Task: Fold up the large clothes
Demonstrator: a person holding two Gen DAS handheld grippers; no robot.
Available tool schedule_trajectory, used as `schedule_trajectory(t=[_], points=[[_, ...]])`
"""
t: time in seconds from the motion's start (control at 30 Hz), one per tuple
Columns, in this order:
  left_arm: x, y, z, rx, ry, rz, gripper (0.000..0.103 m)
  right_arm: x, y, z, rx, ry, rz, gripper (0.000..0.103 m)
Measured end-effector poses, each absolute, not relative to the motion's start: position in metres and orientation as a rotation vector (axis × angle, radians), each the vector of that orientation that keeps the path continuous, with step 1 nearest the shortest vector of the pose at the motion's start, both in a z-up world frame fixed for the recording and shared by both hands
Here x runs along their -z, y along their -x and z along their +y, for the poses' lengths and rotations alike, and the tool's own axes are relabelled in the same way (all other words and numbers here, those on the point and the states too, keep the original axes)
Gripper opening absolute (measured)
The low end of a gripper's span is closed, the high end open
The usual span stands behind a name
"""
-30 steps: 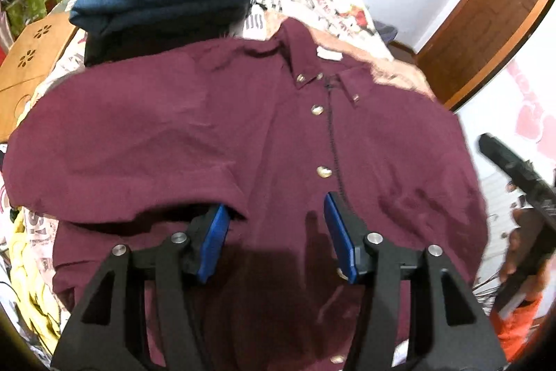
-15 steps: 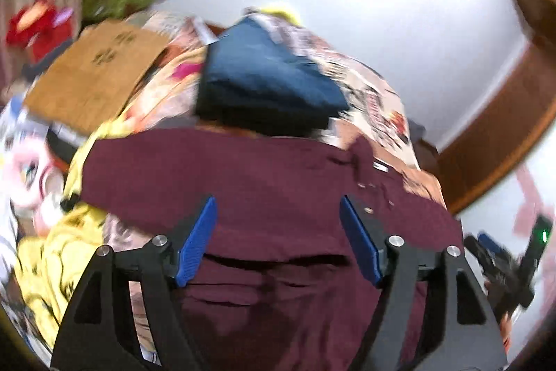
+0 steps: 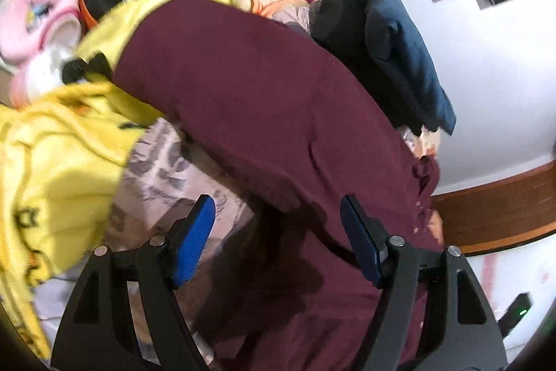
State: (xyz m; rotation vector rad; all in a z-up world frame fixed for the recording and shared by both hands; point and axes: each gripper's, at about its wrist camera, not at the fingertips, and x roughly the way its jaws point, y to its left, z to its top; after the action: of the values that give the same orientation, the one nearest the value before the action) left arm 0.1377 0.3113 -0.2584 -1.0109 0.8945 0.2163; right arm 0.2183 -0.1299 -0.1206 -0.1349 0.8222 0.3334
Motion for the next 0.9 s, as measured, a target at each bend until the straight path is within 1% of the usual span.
schedule_trajectory(t=[0.07, 0.1, 0.17, 0.2, 0.23, 0.3, 0.37, 0.47, 0.63, 0.73, 0.9], points=[[0.264, -0.144, 0.317, -0.21, 1.039, 0.865, 0.072, 0.123, -0.217, -0.129, -0.329, 0.132, 0.83, 0.103], [0.266, -0.146, 0.319, -0.206, 1.046, 0.849, 0.07, 0.124, -0.217, -0.129, -0.329, 0.131, 0.833, 0.103], [0.269, -0.154, 0.325, -0.212, 1.06, 0.824, 0.062, 0.126, -0.216, -0.129, -0.325, 0.132, 0.838, 0.103], [0.269, -0.156, 0.326, -0.221, 1.056, 0.819, 0.054, 0.126, -0.216, -0.129, -0.322, 0.136, 0.842, 0.103], [0.269, -0.16, 0.327, -0.252, 1.035, 0.822, 0.037, 0.127, -0.216, -0.129, -0.319, 0.142, 0.845, 0.103], [0.266, -0.165, 0.325, -0.307, 1.005, 0.844, 0.011, 0.127, -0.216, -0.129, -0.31, 0.151, 0.845, 0.103], [0.257, -0.168, 0.317, -0.303, 0.976, 0.826, 0.006, 0.127, -0.217, -0.132, -0.301, 0.15, 0.842, 0.103], [0.217, -0.174, 0.294, -0.306, 0.812, 0.777, 0.004, 0.128, -0.22, -0.139, -0.291, 0.128, 0.841, 0.103], [0.144, -0.194, 0.255, -0.212, 0.668, 0.656, 0.003, 0.127, -0.226, -0.154, -0.285, 0.083, 0.841, 0.103], [0.097, -0.21, 0.218, -0.105, 0.58, 0.587, 0.003, 0.123, -0.226, -0.165, -0.277, 0.07, 0.814, 0.103], [0.05, -0.242, 0.138, 0.069, 0.455, 0.543, 0.003, 0.119, -0.227, -0.191, -0.247, 0.029, 0.785, 0.103]])
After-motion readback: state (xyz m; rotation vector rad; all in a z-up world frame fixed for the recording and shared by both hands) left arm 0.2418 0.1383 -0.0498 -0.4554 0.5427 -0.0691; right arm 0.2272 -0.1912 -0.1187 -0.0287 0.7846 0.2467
